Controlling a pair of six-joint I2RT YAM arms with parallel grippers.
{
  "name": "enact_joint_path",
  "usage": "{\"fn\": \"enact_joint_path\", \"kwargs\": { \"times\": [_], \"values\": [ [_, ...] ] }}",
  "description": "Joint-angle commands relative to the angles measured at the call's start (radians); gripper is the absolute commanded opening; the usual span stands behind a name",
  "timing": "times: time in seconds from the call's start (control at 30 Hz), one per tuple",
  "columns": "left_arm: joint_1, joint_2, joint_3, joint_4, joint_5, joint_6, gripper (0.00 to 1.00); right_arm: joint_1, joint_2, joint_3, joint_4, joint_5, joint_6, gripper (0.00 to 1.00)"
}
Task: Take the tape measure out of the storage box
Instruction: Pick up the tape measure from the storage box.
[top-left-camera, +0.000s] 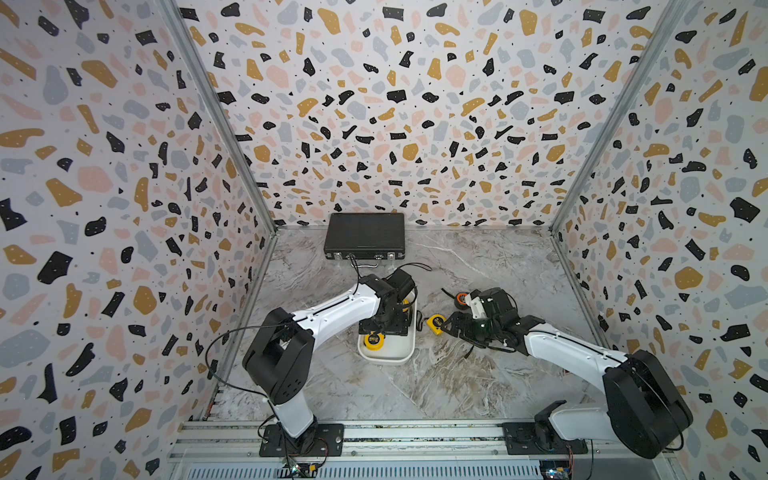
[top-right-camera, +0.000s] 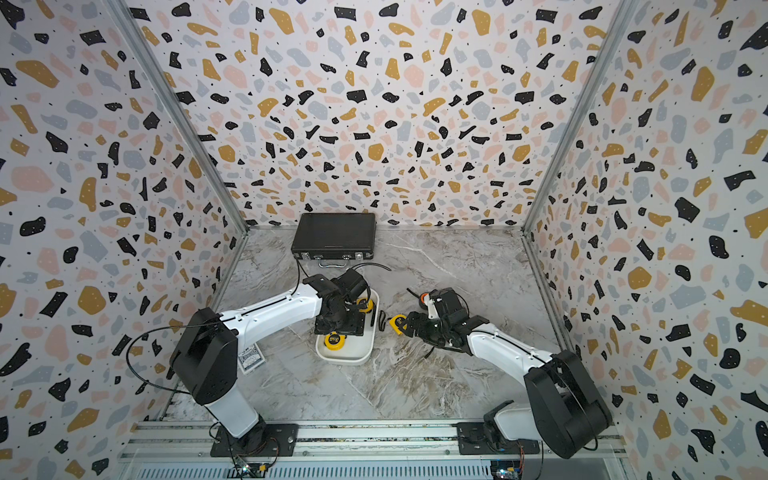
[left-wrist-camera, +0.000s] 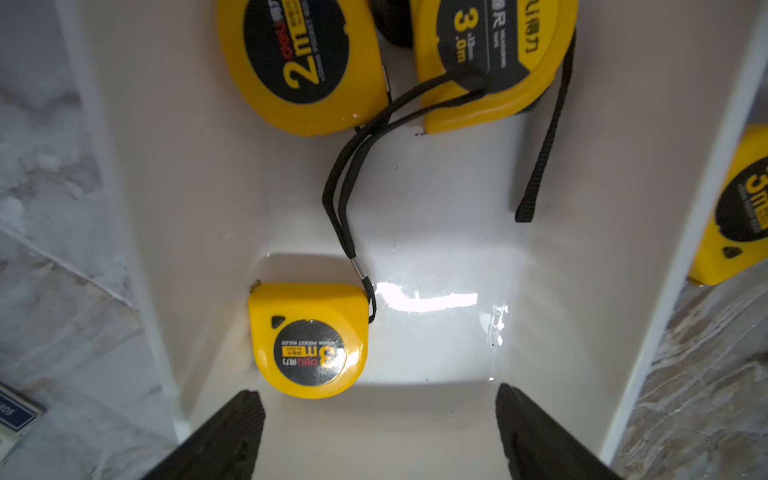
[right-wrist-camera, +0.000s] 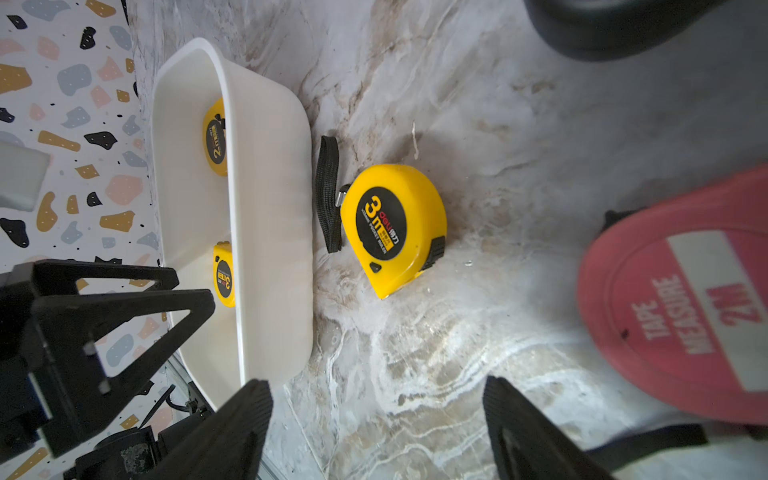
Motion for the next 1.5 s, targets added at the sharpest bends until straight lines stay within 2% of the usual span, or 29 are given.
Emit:
{"fn": "enact_joint_path", "kwargs": {
  "times": [0.0,0.23,0.73,1.17,1.47],
  "values": [
    [0.002,0.012,-0.032,-0.003,-0.038,0.013,0.91,-0.001,-0.015,-0.014,0.013,-0.006,0.003,0.86],
    [-0.02,0.031,-0.07,0.02,-0.12,-0.005,0.9,-0.003,-0.001,-0.028,0.044,-0.018,0.014,0.87],
    [-0.07,0.102,-0.043,0.0,-0.234,-0.035,0.92,-0.021,0.029,-0.053,0.114,-0.047,0.017,0.87],
    [-0.071,0.139,-0.026,0.006,-0.217,-0.046,0.92,-0.034,0.042,-0.047,0.116,-0.059,0.006,0.88],
    [-0.072,0.085,-0.035,0.002,-0.224,-0.075,0.91,-0.038,0.039,-0.047,0.113,-0.058,0.005,0.88]
  ]
}}
